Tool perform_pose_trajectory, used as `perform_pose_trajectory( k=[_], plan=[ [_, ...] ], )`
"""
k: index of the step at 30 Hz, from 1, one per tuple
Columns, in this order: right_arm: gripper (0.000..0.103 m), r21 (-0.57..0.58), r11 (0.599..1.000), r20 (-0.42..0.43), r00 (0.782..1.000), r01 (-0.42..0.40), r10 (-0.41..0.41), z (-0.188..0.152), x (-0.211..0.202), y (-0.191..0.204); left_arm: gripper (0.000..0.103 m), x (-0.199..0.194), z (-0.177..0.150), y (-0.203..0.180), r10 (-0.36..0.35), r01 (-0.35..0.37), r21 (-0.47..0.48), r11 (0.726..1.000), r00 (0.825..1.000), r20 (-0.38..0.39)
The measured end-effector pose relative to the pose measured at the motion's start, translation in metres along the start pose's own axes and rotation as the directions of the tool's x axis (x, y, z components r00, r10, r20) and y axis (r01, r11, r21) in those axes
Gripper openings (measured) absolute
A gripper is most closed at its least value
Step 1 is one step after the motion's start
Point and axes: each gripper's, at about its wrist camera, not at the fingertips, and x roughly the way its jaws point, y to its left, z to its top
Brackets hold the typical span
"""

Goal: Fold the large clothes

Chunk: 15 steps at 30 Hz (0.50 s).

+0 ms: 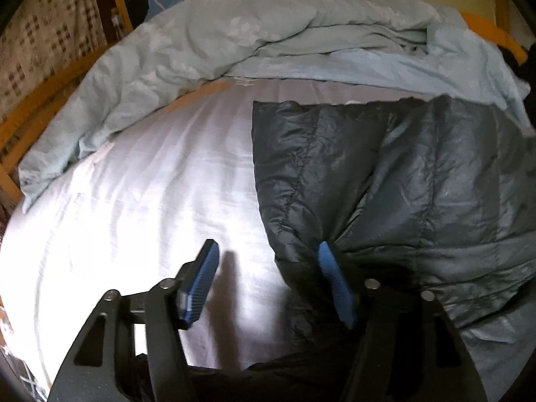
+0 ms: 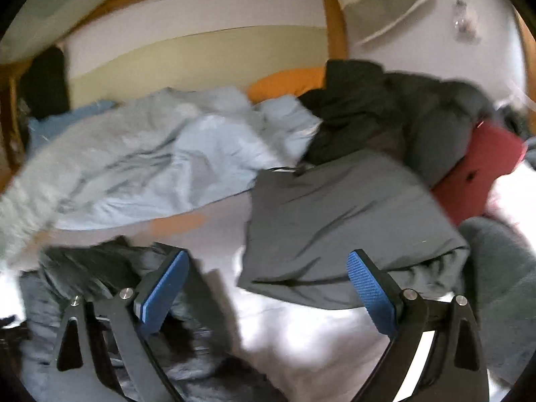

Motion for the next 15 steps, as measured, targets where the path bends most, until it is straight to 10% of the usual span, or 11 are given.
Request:
perform_pose_trajectory(
  k=[4, 7, 10, 15],
  plan=[
    [0.098, -0.052, 0.980, 0.001, 0.981, -0.195, 0.195, 0.003, -0.015, 0.007, 0.051, -0.047, 0.018, 0.016, -0.152, 0.163, -0.106, 0.981, 0.983, 0.100],
    [0.098, -0.127, 0.881, -0.123, 0.888, -0.457, 0.443, -0.002, -0.021, 0.037, 0.056, -0.082, 0.031, 0.004, -0.159, 0.157, 0.025, 0.987, 0.965, 0.208],
    [0.098, -0.274, 0.780, -0.237, 0.826, -0.562, 0.512, -0.021, -0.030, 0.075, 0.058, -0.081, 0.037, -0.013, -0.214, 0.196, 0.127, 0.972, 0.965, 0.151],
    [0.098, -0.439, 0.770, -0.248, 0.886, -0.463, 0.392, -0.051, -0.033, 0.116, 0.058, -0.058, 0.032, -0.030, -0.194, 0.179, 0.207, 0.962, 0.979, 0.056]
  ],
)
